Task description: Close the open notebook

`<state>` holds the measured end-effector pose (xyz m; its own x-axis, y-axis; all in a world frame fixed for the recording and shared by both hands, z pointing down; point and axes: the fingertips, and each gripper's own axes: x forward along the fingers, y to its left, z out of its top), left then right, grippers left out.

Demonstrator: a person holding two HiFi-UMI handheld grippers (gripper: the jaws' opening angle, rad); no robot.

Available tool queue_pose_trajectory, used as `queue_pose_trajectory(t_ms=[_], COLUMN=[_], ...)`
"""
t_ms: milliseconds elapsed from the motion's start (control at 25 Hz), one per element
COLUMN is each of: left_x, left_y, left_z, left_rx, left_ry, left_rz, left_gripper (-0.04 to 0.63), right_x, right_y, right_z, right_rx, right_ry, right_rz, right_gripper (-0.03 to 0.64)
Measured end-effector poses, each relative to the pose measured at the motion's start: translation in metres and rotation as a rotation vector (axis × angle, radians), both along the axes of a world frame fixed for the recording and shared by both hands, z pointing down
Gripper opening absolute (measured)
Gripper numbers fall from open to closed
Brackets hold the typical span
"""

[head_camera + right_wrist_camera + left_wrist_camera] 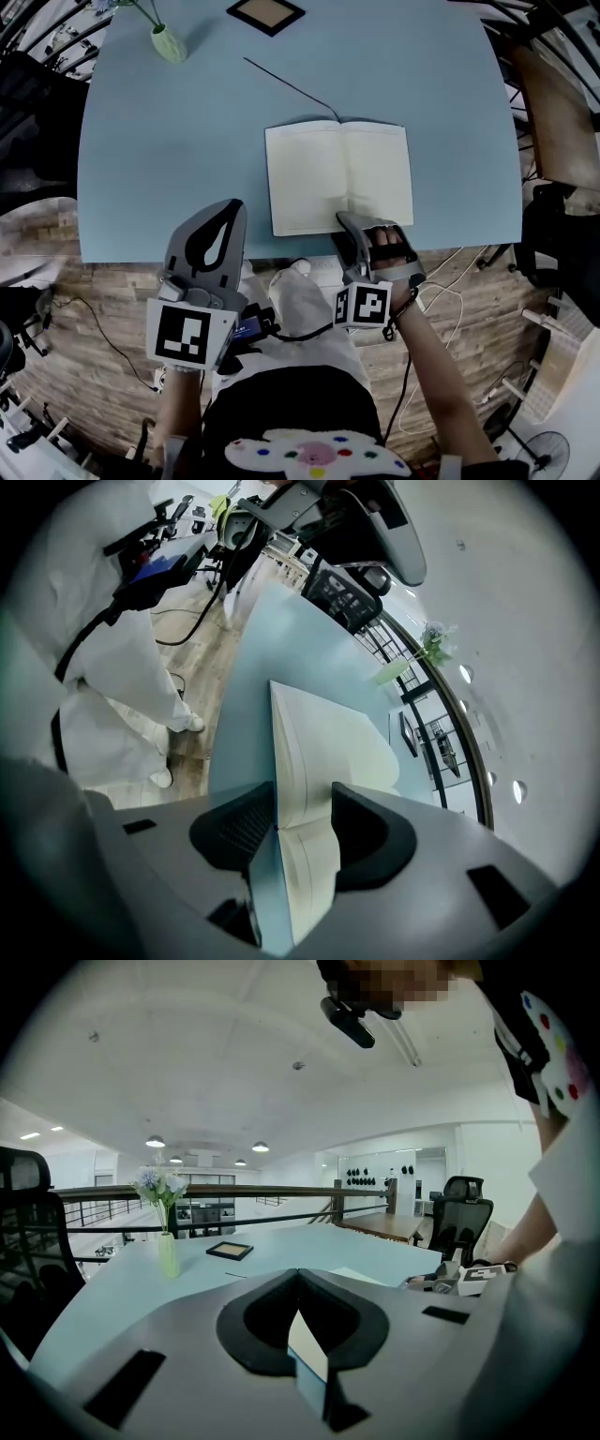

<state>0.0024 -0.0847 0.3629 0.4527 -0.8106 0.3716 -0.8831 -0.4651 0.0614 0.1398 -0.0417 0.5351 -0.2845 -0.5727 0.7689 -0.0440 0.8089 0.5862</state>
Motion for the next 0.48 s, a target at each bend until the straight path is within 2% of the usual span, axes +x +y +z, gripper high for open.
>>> queue_pose_trajectory(t_ms=[200,360,480], left_x=[0.002,0.000,-0.001], left_y=[0.000,0.000,-0.001], left_z=[-0.001,0.003,0.012], left_rx=[0.001,-0.015,-0.045], left_ry=[-0.001,-0.005,-0.004], left_rz=[-0.001,-0.002,-0.003], left_gripper=[0.017,0.017,0.017], right_x=[0.001,0.000,0.000], right_y=[-0.001,0.006,0.007], right_z=[-0.001,0.004,0.005], right_rx=[0.020,0.019,0.014], right_ry=[0.009,0.008,-0.030], right_rz=[-0.024,-0.047,-0.017], right_gripper=[0.189,0.112,0.075])
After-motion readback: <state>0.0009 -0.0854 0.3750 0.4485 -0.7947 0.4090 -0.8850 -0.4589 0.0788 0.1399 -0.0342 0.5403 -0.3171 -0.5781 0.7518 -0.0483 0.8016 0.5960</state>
